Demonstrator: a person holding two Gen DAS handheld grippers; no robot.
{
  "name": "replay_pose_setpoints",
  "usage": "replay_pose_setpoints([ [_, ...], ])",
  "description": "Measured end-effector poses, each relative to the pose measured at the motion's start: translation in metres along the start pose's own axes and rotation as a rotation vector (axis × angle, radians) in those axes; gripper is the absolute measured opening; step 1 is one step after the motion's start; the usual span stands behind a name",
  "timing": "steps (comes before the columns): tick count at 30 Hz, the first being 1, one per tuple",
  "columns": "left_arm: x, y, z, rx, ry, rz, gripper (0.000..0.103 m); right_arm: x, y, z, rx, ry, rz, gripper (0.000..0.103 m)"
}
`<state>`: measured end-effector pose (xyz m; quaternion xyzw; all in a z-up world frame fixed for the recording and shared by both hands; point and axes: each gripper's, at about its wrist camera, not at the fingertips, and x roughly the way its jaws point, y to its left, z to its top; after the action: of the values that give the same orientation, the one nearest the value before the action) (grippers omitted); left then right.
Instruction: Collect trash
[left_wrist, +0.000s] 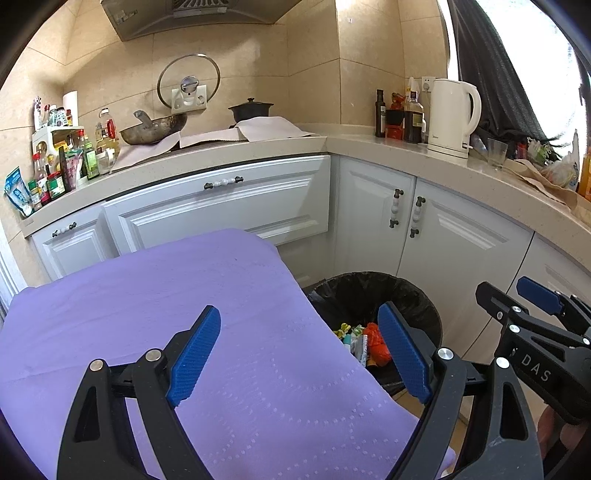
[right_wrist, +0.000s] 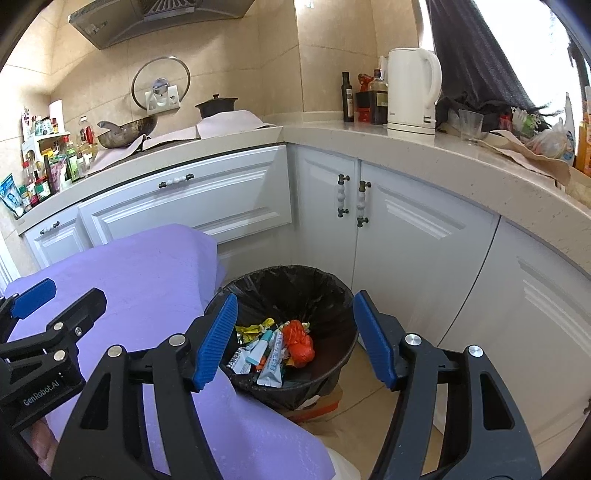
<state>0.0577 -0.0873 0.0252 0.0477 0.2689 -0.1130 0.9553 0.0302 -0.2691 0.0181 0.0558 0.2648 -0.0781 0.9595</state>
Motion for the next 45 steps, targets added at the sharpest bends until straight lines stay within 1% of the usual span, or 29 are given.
replay_pose_setpoints([
  [45,-0.0052,0.0060,-0.0036,-0.013,-0.001,-0.004,0.085,-0.0029,0.0035,-0.0007,-0.001,-0.006,-0.001,0.064],
])
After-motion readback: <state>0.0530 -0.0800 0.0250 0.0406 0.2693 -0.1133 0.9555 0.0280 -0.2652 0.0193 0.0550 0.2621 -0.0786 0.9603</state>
